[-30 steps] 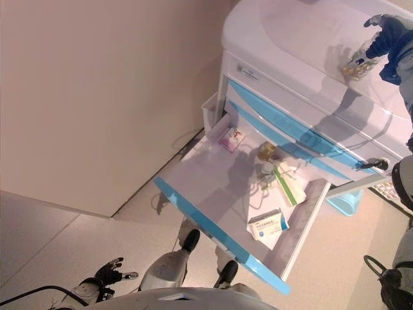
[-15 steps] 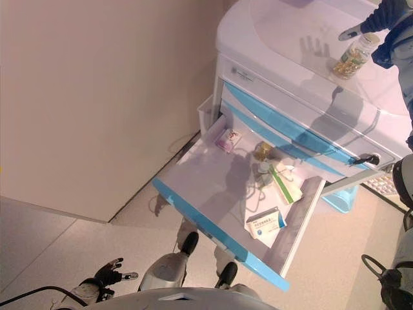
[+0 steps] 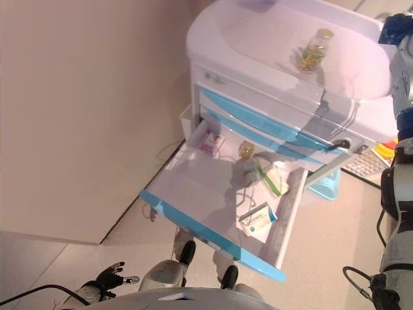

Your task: Open the drawer and pick up the medicine

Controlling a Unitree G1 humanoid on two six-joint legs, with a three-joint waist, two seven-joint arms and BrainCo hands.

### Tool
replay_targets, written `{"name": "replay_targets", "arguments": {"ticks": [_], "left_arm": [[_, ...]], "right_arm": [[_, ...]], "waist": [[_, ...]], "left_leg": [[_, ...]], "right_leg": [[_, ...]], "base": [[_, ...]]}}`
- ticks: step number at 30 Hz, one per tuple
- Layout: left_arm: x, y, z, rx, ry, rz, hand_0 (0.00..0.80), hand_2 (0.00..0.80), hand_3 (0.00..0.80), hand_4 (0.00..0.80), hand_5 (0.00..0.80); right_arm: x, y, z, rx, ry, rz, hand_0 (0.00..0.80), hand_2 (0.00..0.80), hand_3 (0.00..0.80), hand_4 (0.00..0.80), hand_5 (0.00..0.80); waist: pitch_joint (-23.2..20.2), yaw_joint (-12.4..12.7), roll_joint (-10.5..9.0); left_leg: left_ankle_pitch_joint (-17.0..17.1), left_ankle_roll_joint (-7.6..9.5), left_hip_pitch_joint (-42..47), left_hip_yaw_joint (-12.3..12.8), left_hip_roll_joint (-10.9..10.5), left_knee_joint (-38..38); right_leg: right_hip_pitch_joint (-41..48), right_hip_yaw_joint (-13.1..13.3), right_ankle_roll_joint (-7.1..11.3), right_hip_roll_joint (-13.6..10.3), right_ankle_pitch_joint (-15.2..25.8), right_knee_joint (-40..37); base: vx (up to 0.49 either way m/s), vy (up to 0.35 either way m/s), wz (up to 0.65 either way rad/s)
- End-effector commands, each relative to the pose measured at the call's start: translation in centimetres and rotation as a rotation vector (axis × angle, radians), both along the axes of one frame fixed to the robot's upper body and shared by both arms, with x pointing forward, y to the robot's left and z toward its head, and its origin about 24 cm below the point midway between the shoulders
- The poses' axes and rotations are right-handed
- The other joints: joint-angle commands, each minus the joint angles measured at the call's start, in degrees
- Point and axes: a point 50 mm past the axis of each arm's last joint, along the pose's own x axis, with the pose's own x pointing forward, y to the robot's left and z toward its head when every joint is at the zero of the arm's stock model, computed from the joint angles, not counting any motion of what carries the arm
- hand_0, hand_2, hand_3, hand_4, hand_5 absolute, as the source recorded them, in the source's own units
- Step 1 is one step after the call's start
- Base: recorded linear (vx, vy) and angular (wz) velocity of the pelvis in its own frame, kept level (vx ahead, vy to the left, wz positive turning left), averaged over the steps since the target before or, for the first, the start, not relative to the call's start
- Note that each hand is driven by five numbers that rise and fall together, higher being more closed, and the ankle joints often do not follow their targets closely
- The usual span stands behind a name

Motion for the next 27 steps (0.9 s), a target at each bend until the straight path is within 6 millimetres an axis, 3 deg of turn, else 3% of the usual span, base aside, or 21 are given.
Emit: {"name": "replay_targets", "arguments": {"ticks": [1, 6, 12, 20, 22, 23, 27], "left_arm": [[-1.0, 0.0, -0.5, 0.026, 0.084, -0.060, 0.000, 0.000, 0.000, 0.000, 0.000], [-0.2, -0.3, -0.4, 0.023, 0.098, -0.087, 0.000, 0.000, 0.000, 0.000, 0.000], [0.8, -1.0, -0.6, 0.012, 0.098, -0.093, 0.000, 0.000, 0.000, 0.000, 0.000], [2.1, -2.5, -0.7, -0.019, 0.073, -0.109, 0.000, 0.000, 0.000, 0.000, 0.000], [2.1, -3.0, -0.8, -0.026, 0.069, -0.122, 0.000, 0.000, 0.000, 0.000, 0.000], [2.1, -3.1, -0.8, -0.028, 0.069, -0.127, 0.000, 0.000, 0.000, 0.000, 0.000], [2.4, -3.6, -0.7, -0.043, 0.051, -0.170, 0.000, 0.000, 0.000, 0.000, 0.000]], "right_arm": [[-1.7, -0.1, 1.1, 0.052, -0.186, -0.007, 0.000, 0.000, 0.000, 0.000, 0.000], [-2.5, -1.6, -3.0, 0.209, -0.234, -0.047, 0.000, 0.000, 0.000, 0.000, 0.000], [-2.6, -2.1, -11.1, 0.276, -0.046, -0.061, 0.000, 0.000, 0.000, 0.000, 0.000], [-4.5, -1.7, -24.1, 0.250, 0.461, -0.083, 0.000, 0.000, 0.000, 0.000, 0.000], [-6.1, -1.6, -27.5, 0.186, 0.606, -0.095, 0.000, 0.000, 0.000, 0.000, 0.000], [-6.5, -1.6, -28.3, 0.177, 0.639, -0.098, 0.000, 0.000, 0.000, 0.000, 0.000], [-10.7, -2.3, -34.8, 0.143, 0.947, -0.140, 0.000, 0.000, 0.000, 0.000, 0.000]], "waist": [[-4.88, -1.56, 0.90], [-5.66, -4.54, 1.91], [-6.09, -8.41, 2.83], [-5.63, -13.74, 3.40], [-5.52, -14.66, 3.45], [-5.51, -14.78, 3.46], [-4.54, -15.86, 3.63]], "left_leg": [[-8.94, -0.35, 2.83, 0.30, -0.98, 0.07], [-9.66, -0.17, 3.63, 2.59, -0.63, 0.15], [-10.03, 0.00, 3.81, 5.50, 0.04, 0.07], [-10.45, -0.16, 3.78, 9.57, 1.05, 0.07], [-10.53, -0.16, 3.79, 10.38, 1.26, 0.07], [-10.55, -0.15, 3.79, 10.55, 1.29, 0.07], [-10.54, 0.12, 3.68, 11.79, 1.56, 0.07]], "right_leg": [[-0.24, -0.97, 2.72, -0.23, -1.22, 2.79], [-0.49, 1.93, 2.99, 0.03, -0.48, 1.96], [-1.62, 5.28, 3.06, 0.45, 0.17, 1.67], [-2.98, 8.39, 3.02, 1.05, 0.68, 1.62], [-3.26, 8.95, 3.04, 1.15, 0.65, 1.76], [-3.34, 9.08, 3.04, 1.16, 0.65, 1.80], [-4.32, 9.86, 3.12, 1.21, 0.43, 2.75]], "base": [[-0.055, -0.021, -0.28], [-0.064, -0.024, -0.32], [-0.069, -0.007, -0.35], [-0.043, 0.001, -0.24], [-0.009, 0.000, -0.25], [0.004, 0.000, -0.20], [-0.003, -0.007, -0.16]]}}
